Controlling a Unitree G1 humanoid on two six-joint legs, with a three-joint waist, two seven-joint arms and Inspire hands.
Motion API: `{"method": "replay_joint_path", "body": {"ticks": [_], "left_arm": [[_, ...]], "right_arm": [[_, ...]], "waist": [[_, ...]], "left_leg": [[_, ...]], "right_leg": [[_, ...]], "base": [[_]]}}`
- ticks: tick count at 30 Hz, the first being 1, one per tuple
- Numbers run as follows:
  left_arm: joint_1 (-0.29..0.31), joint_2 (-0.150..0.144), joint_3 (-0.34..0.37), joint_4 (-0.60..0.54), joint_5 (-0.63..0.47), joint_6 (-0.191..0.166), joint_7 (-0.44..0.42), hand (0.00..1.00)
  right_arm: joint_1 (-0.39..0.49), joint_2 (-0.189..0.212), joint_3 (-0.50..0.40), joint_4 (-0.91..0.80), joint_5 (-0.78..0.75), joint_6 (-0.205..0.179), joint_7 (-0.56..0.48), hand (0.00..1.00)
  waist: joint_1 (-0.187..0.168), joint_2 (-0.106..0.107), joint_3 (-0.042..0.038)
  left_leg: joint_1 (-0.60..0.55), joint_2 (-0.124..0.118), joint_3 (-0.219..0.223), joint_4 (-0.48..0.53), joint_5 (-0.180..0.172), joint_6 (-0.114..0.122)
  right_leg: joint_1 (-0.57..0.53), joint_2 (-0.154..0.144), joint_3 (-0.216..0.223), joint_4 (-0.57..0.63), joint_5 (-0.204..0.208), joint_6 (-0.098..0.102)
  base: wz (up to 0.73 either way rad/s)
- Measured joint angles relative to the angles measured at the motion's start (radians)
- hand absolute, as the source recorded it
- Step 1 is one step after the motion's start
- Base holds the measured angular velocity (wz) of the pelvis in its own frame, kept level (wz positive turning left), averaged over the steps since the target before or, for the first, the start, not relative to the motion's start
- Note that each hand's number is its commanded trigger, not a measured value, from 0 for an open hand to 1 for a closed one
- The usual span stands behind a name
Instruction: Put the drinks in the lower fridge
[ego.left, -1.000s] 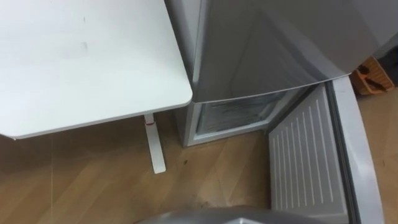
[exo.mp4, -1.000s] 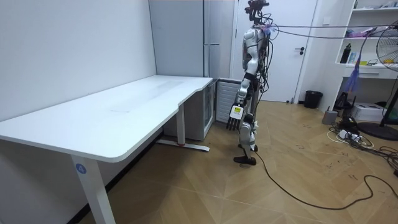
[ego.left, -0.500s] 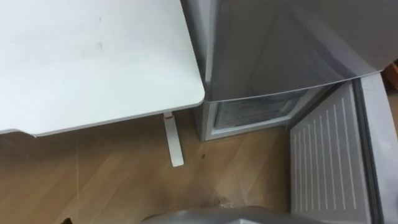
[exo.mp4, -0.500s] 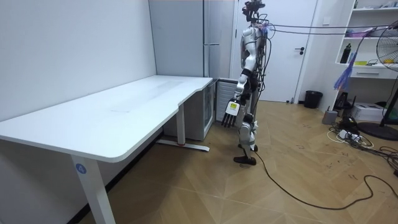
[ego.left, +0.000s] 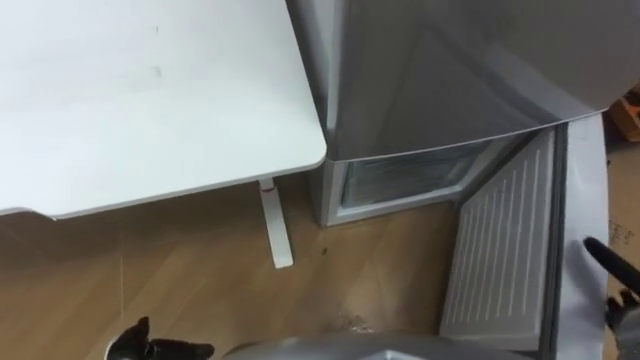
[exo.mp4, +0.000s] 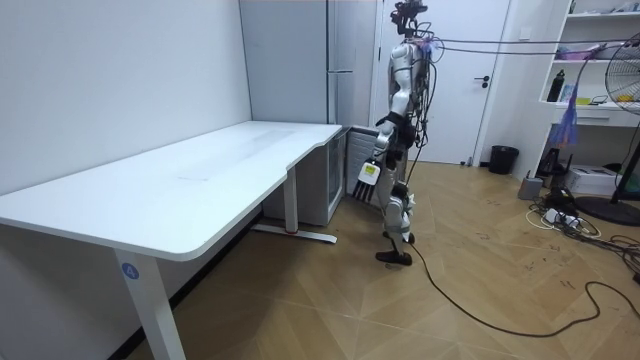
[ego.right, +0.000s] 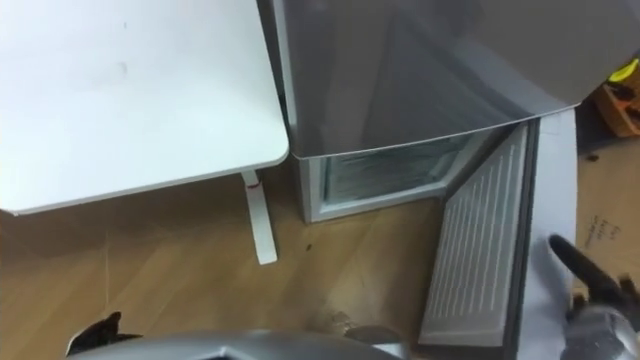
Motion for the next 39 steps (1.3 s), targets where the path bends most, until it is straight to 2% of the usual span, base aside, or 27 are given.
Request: {"method": "replay_joint_path", "body": {"ticks": [2, 4, 5, 7, 9, 11, 13, 15, 16, 19, 24, 28, 33, 39], "left_arm": [[0.007, 0.000, -0.030, 0.003, -0.002, 0.001, -0.002, 0.00], [0.013, -0.002, -0.055, 0.011, -0.002, 0.001, -0.006, 0.00], [0.014, -0.003, -0.058, 0.012, -0.002, 0.001, -0.006, 0.00], [0.009, -0.008, -0.083, 0.017, -0.001, 0.000, -0.005, 0.00], [0.001, -0.013, -0.104, 0.031, -0.001, -0.001, -0.002, 0.00], [0.001, -0.016, -0.128, 0.034, 0.000, -0.001, 0.004, 0.00], [-0.006, -0.023, -0.159, 0.035, 0.000, 0.003, 0.007, 0.00], [-0.006, -0.028, -0.180, 0.037, -0.001, 0.006, 0.006, 0.00], [-0.014, -0.029, -0.197, 0.039, -0.001, 0.014, 0.003, 0.00], [-0.024, -0.029, -0.218, 0.039, -0.001, 0.021, -0.001, 0.00], [-0.035, -0.030, -0.224, 0.038, -0.005, 0.023, -0.001, 0.00], [-0.021, -0.030, -0.221, 0.038, -0.007, 0.031, 0.008, 0.00], [-0.018, -0.033, -0.221, 0.038, -0.008, 0.033, 0.029, 0.00], [-0.001, -0.033, -0.203, 0.030, -0.010, 0.046, 0.032, 0.00]], "right_arm": [[0.006, 0.013, 0.052, -0.046, 0.003, -0.006, 0.044, 0.00], [0.058, 0.048, 0.125, -0.137, 0.004, -0.007, 0.117, 0.00], [0.063, 0.056, 0.146, -0.153, 0.003, -0.012, 0.132, 0.00], [0.063, 0.079, 0.211, -0.178, 0.015, -0.029, 0.189, 0.00], [0.057, 0.086, 0.276, -0.180, 0.028, -0.039, 0.240, 0.00], [0.055, 0.094, 0.357, -0.188, 0.038, -0.033, 0.320, 0.00], [0.037, 0.105, 0.483, -0.212, 0.038, -0.002, 0.425, 0.00], [0.037, 0.125, 0.521, -0.216, 0.048, 0.008, 0.450, 0.00], [0.025, 0.111, 0.567, -0.217, 0.043, 0.026, 0.491, 0.00], [-0.026, 0.116, 0.650, -0.218, 0.022, 0.065, 0.572, 0.00], [-0.081, 0.115, 0.690, -0.229, 0.017, 0.100, 0.646, 0.00], [-0.080, 0.114, 0.690, -0.228, 0.013, 0.122, 0.658, 0.00], [-0.059, 0.105, 0.681, -0.216, 0.005, 0.130, 0.672, 0.00], [-0.042, 0.110, 0.619, -0.014, -0.060, 0.129, 0.703, 0.00]], "waist": [[0.001, 0.002, 0.0001], [0.032, 0.009, 0.0025], [0.035, 0.009, 0.0027], [0.050, 0.016, 0.0052], [0.071, 0.021, 0.0045], [0.090, 0.023, 0.0051], [0.112, 0.029, 0.0057], [0.121, 0.034, 0.0086], [0.129, 0.038, 0.0119], [0.145, 0.040, 0.0129], [0.155, 0.031, 0.0105], [0.154, 0.026, 0.0093], [0.150, 0.024, 0.0082], [0.146, 0.009, 0.0036]], "left_leg": [[-0.002, 0.001, -0.005, -0.001, 0.001, 0.000], [0.004, 0.005, -0.006, -0.001, 0.001, -0.001], [0.003, 0.006, -0.006, -0.001, 0.001, -0.001], [-0.003, 0.009, -0.006, -0.002, 0.000, -0.001], [0.000, 0.012, -0.005, 0.000, 0.000, -0.002], [-0.001, 0.013, -0.005, 0.000, 0.001, -0.003], [-0.005, 0.013, -0.009, 0.000, 0.002, -0.006], [-0.009, 0.012, -0.008, -0.001, 0.003, -0.007], [-0.014, 0.012, -0.008, -0.001, 0.003, -0.006], [-0.017, 0.012, -0.015, 0.003, 0.004, -0.006], [-0.034, 0.006, -0.043, 0.015, 0.006, -0.004], [-0.035, 0.005, -0.051, 0.016, 0.006, -0.004], [-0.032, 0.005, -0.060, 0.015, 0.006, -0.004], [-0.028, 0.001, -0.082, 0.019, 0.006, -0.004]], "right_leg": [[-0.001, 0.001, -0.003, -0.002, 0.002, -0.002], [0.000, 0.005, -0.001, -0.001, 0.004, -0.004], [-0.001, 0.006, -0.003, -0.002, 0.005, -0.006], [0.000, 0.006, -0.028, -0.002, 0.007, -0.007], [0.002, 0.007, -0.033, -0.002, 0.008, -0.009], [0.002, 0.006, -0.053, -0.002, 0.009, -0.010], [0.003, 0.004, -0.069, -0.001, 0.009, -0.011], [0.000, 0.001, -0.082, 0.000, 0.011, -0.010], [-0.001, 0.000, -0.087, 0.000, 0.014, -0.009], [0.001, -0.002, -0.100, 0.001, 0.015, -0.009], [0.003, -0.007, -0.137, -0.002, 0.015, -0.009], [0.010, -0.006, -0.146, -0.005, 0.015, -0.009], [0.017, -0.006, -0.162, -0.006, 0.015, -0.009], [0.036, -0.007, -0.178, -0.014, 0.015, -0.009]], "base": [[0.00], [-0.13], [-0.13], [0.00], [0.00], [0.03], [0.15], [0.05], [0.00], [0.10], [0.18], [0.10], [0.07], [0.09]]}}
